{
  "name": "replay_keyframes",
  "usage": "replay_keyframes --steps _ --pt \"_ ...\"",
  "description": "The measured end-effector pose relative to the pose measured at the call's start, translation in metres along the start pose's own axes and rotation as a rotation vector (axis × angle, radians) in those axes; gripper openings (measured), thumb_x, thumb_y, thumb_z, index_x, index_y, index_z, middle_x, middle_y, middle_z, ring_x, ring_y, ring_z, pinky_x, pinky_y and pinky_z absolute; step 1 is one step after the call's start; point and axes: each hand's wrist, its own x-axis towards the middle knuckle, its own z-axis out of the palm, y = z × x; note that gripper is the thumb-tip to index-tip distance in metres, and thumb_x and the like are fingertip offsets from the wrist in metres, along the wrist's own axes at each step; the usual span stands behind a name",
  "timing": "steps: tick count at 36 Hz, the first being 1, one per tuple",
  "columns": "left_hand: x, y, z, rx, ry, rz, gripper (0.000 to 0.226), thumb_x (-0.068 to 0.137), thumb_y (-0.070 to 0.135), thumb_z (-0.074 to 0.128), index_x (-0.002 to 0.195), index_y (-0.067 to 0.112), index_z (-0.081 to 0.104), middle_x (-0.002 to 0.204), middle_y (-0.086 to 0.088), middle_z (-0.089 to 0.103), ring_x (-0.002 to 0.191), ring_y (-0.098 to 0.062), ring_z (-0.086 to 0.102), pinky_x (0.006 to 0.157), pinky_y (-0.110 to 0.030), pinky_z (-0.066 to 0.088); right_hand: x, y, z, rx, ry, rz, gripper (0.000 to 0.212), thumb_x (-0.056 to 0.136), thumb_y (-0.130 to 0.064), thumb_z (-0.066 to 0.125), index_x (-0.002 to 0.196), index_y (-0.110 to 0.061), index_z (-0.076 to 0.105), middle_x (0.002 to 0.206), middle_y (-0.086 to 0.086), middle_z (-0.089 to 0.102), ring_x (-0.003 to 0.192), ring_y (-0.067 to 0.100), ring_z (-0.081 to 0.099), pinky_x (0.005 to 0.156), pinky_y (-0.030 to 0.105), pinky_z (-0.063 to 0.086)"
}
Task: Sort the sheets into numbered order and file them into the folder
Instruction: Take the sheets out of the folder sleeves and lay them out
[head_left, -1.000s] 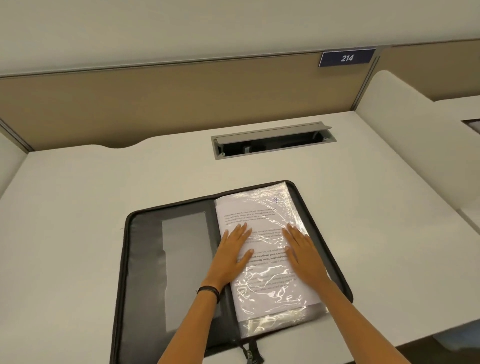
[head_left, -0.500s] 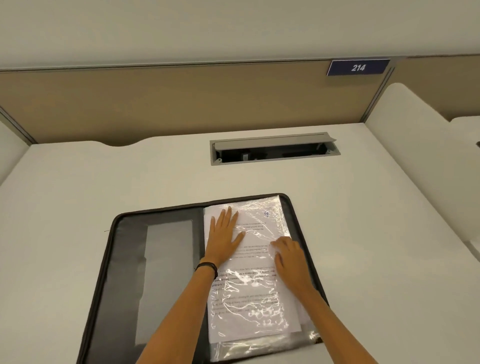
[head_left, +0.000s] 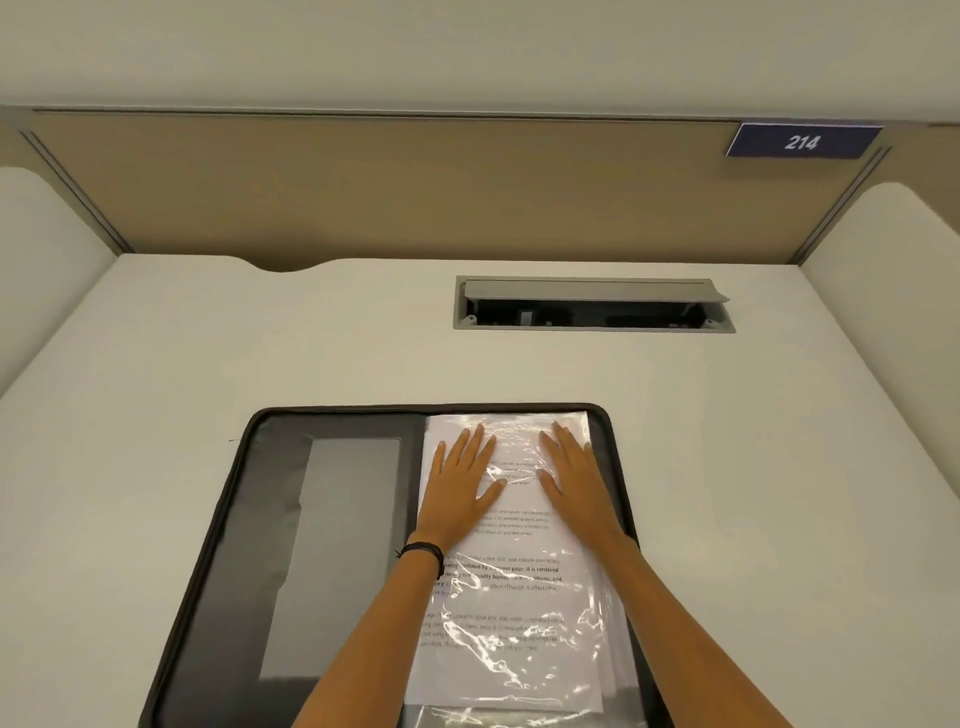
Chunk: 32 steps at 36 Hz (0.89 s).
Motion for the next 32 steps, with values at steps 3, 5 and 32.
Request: replay_keyframes --steps 3,5,32 --pt "-0.0001 -0.0012 0.0023 -0.002 0.014 -0.005 0.068 0.095 0.061 0.014 0.152 0.026 0.011 0.159 0.008 -0.002 0.146 -0.009 -0.009 0.117 -0.033 -0.014 -0.0011 0.0020 0.0034 0.029 0.020 0.007 0.059 0.095 -0.044 0.026 0.148 -0.017 0.026 0.156 -0.001 0.015 0.145 0.012 0.009 0.119 0.036 0.006" --pt "-0.0005 -0.0010 0.0031 -0.019 0.028 -0.009 0.066 0.096 0.059 0.019 0.152 0.026 0.013 0.159 0.008 0.001 0.146 -0.007 -0.010 0.118 -0.034 -0.012 -0.0017 0.0031 0.0042 0.051 0.032 0.008 0.061 0.096 -0.045 0.026 0.150 -0.018 0.021 0.157 -0.002 0.009 0.145 0.010 0.002 0.118 0.031 0.001" --pt "-0.0001 0.0004 0.0023 -0.065 0.049 -0.020 0.067 0.093 0.058 0.019 0.151 0.024 0.022 0.157 0.007 0.008 0.145 -0.007 0.001 0.118 -0.032 -0.013 -0.0043 -0.0010 0.0018 0.210 0.112 0.050 0.060 0.097 -0.027 0.051 0.148 -0.019 0.021 0.153 -0.002 0.029 0.140 0.012 0.026 0.117 0.038 0.020"
